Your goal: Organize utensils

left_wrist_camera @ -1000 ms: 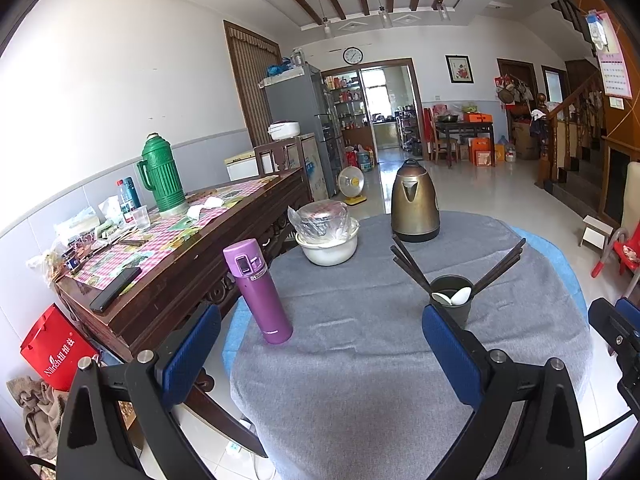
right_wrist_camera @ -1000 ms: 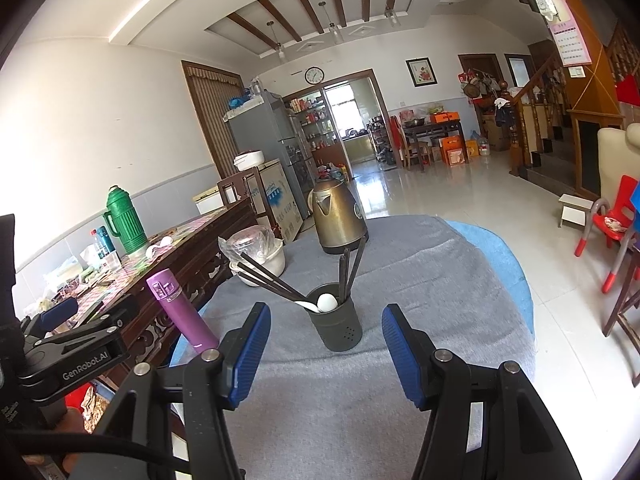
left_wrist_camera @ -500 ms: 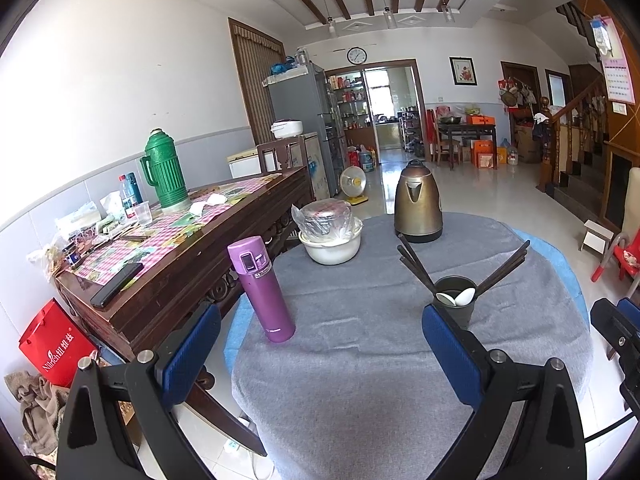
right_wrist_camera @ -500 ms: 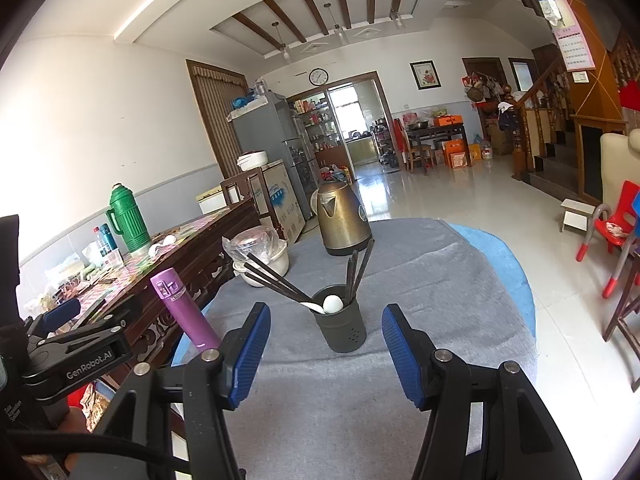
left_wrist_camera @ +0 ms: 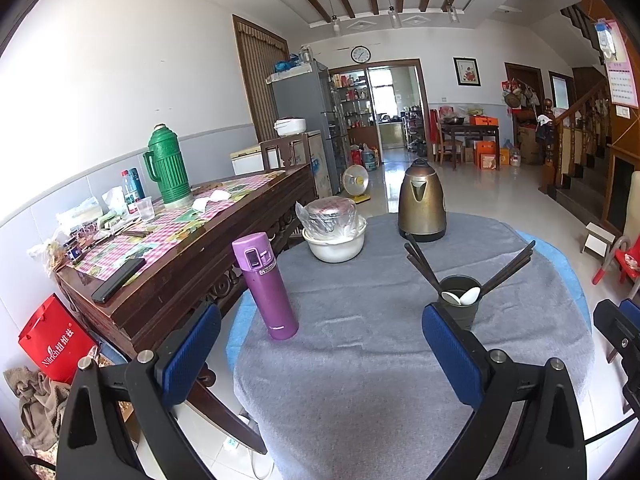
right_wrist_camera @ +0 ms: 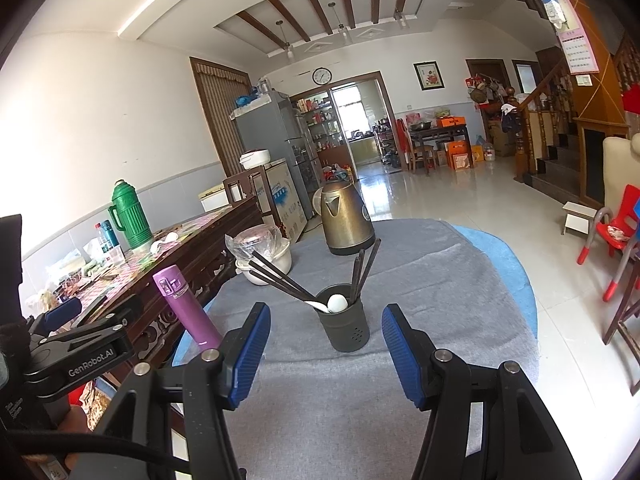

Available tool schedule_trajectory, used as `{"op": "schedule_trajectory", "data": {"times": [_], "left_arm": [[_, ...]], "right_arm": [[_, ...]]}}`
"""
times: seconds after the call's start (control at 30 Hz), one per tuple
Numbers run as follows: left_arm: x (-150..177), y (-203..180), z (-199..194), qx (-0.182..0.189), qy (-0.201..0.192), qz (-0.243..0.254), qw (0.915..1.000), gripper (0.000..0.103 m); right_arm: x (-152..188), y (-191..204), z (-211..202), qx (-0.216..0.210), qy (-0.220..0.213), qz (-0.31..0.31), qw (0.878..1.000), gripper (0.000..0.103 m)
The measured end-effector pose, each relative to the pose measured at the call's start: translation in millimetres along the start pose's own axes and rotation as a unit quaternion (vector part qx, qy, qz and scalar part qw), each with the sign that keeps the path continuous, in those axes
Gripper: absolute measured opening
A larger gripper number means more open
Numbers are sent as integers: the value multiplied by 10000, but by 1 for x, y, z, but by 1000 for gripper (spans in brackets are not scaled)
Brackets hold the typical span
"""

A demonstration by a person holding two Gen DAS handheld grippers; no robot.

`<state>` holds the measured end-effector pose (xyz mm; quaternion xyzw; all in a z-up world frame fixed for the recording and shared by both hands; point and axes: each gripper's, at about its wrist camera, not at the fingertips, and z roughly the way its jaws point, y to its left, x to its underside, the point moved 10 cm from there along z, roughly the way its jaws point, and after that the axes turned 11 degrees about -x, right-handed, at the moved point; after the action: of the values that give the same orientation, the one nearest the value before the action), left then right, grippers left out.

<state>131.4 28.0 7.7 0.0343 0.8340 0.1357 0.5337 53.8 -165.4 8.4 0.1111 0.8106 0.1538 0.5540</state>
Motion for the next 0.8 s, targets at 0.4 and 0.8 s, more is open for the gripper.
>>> {"op": "schedule_trajectory", "data": {"times": [0.4,0.8], "left_arm": [[1,3,1,-21,10,-28,10000,100],[3,1,9,-52,85,5,10000,100]], "right_arm": [[0,1,0,-17,-14,-57,10000,62],[-1,1,3,60,-35,-246,9997,62]]}}
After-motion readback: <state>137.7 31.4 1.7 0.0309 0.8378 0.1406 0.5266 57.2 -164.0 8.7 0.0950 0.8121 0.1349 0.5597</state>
